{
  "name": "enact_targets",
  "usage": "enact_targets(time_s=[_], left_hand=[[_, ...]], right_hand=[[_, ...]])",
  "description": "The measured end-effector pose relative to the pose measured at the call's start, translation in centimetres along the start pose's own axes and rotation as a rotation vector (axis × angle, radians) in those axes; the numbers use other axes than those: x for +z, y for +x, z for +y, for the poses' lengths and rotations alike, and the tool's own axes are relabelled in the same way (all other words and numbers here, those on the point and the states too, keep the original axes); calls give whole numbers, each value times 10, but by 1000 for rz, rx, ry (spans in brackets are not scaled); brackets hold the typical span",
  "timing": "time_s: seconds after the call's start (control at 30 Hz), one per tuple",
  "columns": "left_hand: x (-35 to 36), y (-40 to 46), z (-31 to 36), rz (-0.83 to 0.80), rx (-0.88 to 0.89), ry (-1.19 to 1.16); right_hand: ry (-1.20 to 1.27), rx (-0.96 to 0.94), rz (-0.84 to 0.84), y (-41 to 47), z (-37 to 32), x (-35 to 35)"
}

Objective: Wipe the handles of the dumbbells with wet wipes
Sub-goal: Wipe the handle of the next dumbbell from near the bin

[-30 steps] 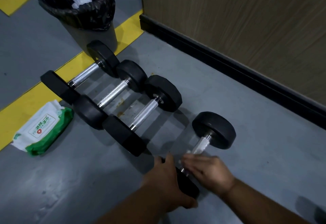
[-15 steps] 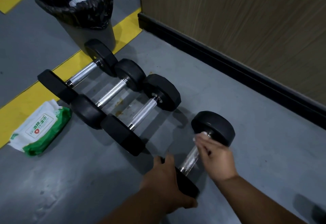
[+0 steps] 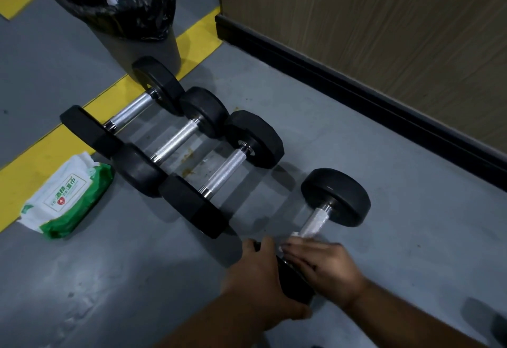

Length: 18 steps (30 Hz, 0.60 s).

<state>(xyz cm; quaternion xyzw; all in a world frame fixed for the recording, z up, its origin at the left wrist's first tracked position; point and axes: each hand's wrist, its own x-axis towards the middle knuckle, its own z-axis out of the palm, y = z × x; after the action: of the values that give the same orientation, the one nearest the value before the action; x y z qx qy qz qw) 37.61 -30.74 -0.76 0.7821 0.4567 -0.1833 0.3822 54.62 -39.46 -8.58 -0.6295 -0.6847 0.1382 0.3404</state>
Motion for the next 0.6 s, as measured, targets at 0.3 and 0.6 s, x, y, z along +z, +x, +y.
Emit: enact_targets(time_s=[0.3,0.6], left_hand=[[2,0,1,-1,-4,8],[3,-4,4,34,-5,10]], right_hand=[[57,88,37,-6,-4,6],[48,233,177,-1,-1,3]])
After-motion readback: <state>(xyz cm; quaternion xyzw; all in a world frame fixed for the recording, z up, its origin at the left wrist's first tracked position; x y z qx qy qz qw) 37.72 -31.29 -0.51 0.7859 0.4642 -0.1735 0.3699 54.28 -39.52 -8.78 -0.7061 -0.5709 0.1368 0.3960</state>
